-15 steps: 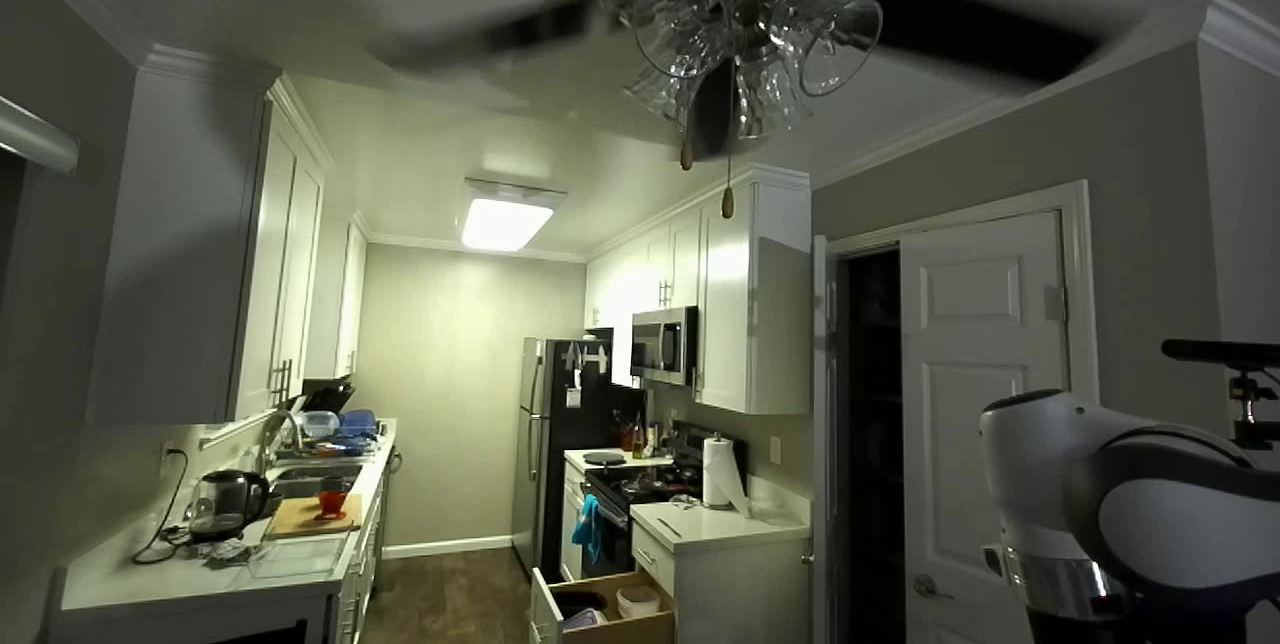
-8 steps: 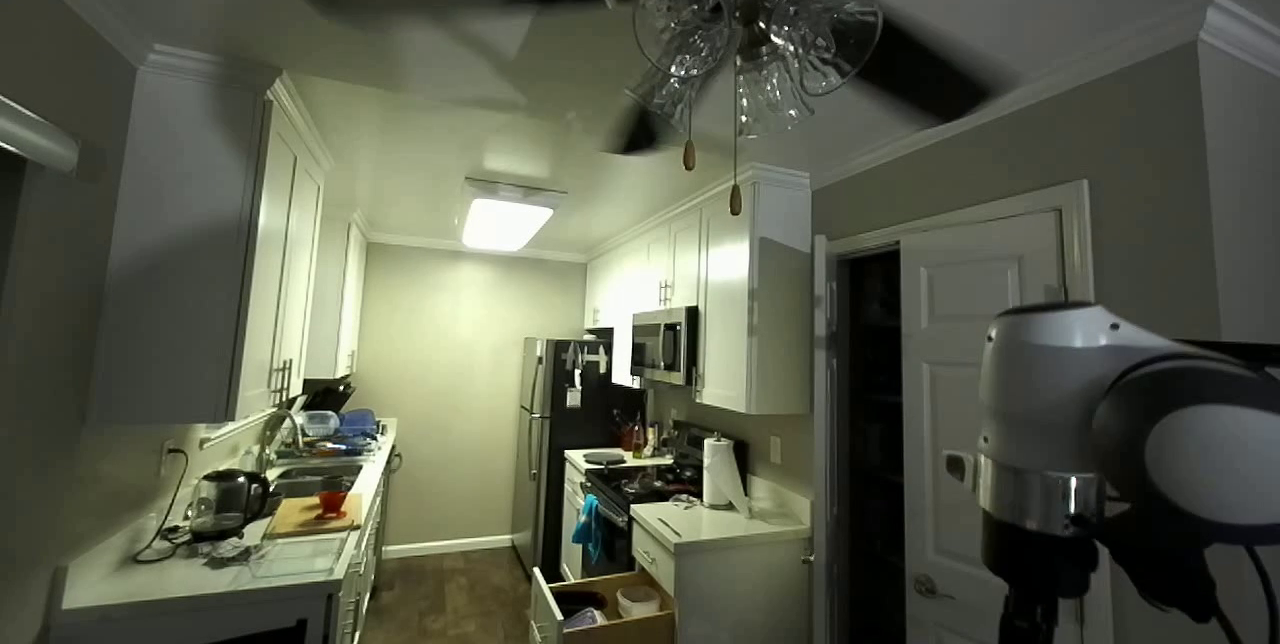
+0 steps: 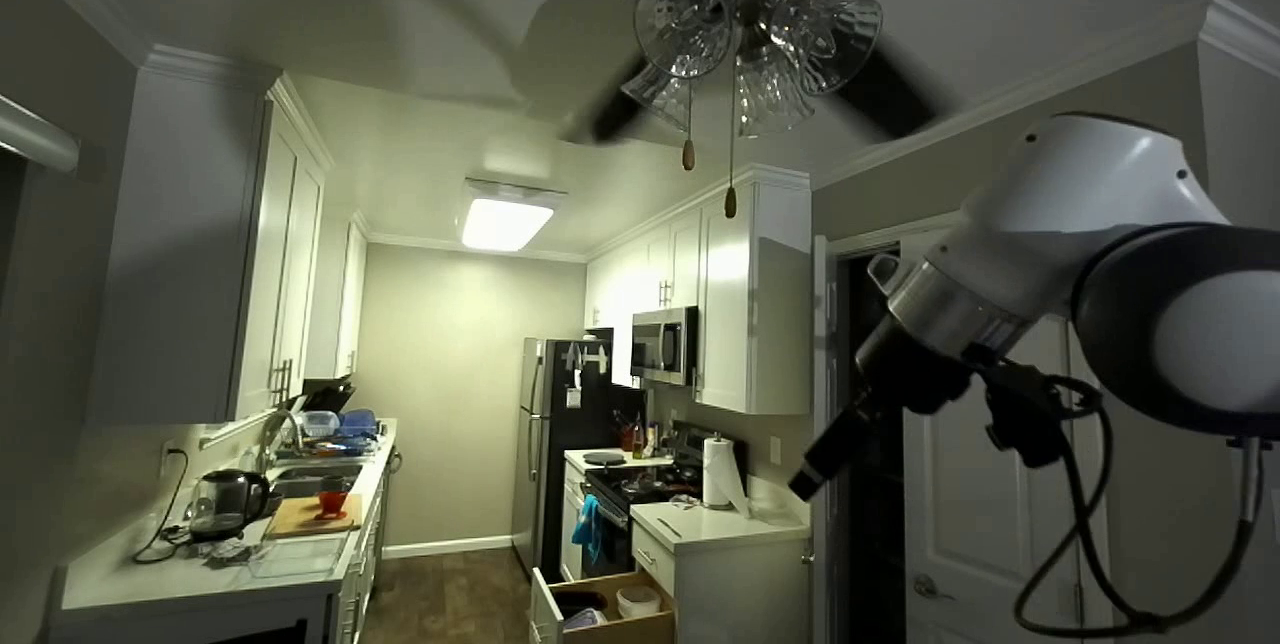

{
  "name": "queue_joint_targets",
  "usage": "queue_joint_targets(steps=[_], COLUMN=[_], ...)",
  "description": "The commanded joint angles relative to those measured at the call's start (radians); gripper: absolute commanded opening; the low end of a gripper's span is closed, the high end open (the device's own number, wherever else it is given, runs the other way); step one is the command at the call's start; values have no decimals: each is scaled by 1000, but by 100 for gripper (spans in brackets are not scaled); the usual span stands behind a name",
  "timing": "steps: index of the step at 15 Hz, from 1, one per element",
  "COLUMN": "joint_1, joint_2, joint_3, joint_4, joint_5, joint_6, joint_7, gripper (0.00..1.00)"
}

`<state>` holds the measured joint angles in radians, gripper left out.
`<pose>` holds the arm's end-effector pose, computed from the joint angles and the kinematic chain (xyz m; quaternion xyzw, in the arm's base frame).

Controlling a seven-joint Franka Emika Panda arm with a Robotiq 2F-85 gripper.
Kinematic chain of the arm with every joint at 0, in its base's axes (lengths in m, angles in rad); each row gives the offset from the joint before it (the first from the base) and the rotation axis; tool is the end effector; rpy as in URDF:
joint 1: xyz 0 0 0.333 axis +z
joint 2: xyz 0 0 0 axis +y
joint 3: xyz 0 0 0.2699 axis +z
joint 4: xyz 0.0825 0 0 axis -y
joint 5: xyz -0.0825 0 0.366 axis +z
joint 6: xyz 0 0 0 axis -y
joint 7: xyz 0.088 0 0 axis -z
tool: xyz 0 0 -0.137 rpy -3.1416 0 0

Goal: Turn on the light

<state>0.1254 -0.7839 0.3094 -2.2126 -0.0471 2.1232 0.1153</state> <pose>0.3362 0.1928 0.6509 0.9251 0.1490 0.3463 0.0467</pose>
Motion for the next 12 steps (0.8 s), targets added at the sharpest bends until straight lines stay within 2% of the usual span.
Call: queue_joint_targets(steps=[1, 3, 7, 9, 10, 12], joint_1=[-43, -66, -120, -135, -111, -119], joint_2=[104, 129, 164, 175, 154, 163], joint_3=[17, 14, 14, 11, 3, 1], joint_4=[131, 177, 252, 285, 252, 276], joint_5=[-41, -56, -85, -86, -76, -77], joint_6=[181, 260, 346, 346, 326, 326], joint_7=[50, 67, 106, 120, 97, 100], gripper=[100, 100, 100, 100, 100, 100])
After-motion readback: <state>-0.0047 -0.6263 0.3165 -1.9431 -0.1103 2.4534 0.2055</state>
